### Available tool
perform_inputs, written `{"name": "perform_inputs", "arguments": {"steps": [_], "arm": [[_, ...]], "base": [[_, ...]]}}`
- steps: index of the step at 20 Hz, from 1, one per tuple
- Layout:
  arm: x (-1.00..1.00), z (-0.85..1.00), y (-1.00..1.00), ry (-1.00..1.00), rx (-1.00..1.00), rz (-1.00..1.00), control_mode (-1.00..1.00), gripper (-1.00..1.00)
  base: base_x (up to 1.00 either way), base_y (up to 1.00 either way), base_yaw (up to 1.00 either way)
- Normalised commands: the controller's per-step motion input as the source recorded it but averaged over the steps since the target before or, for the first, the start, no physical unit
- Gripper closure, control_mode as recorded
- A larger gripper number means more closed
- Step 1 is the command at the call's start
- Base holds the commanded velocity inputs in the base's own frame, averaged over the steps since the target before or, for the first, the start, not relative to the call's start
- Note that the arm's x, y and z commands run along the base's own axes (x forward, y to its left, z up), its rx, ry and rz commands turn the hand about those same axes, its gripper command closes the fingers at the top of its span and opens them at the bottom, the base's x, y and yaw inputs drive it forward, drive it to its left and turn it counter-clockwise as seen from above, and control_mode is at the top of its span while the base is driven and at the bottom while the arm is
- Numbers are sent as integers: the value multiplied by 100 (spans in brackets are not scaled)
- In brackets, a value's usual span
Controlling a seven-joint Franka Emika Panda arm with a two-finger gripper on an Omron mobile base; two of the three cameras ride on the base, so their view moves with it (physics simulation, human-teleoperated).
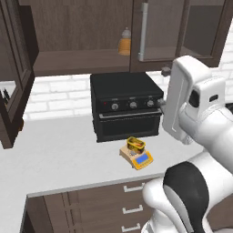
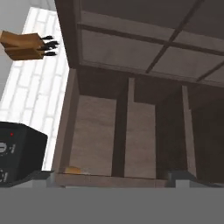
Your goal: Pick the canned food and place it on the digital scale for weighing, and close the cabinet.
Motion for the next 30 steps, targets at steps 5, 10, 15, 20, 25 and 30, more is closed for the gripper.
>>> {"name": "perform_inputs", "arguments": {"steps": [5, 10, 15, 20, 25, 30], "arm": [[-34, -34, 100, -25, -1, -9, -100, -100], [-55, -21, 99, -24, 2, -17, -100, -100], [-50, -4, 100, -17, 0, -17, -100, -100], [-33, 0, 97, -9, 0, -10, -100, -100], [-46, 0, 78, -2, 4, -5, -100, -100], [-18, -3, 65, 1, 5, -1, -100, -100]], "base": [[0, 0, 0], [0, 0, 0], [0, 0, 0], [0, 0, 0], [0, 0, 0], [0, 0, 0]]}}
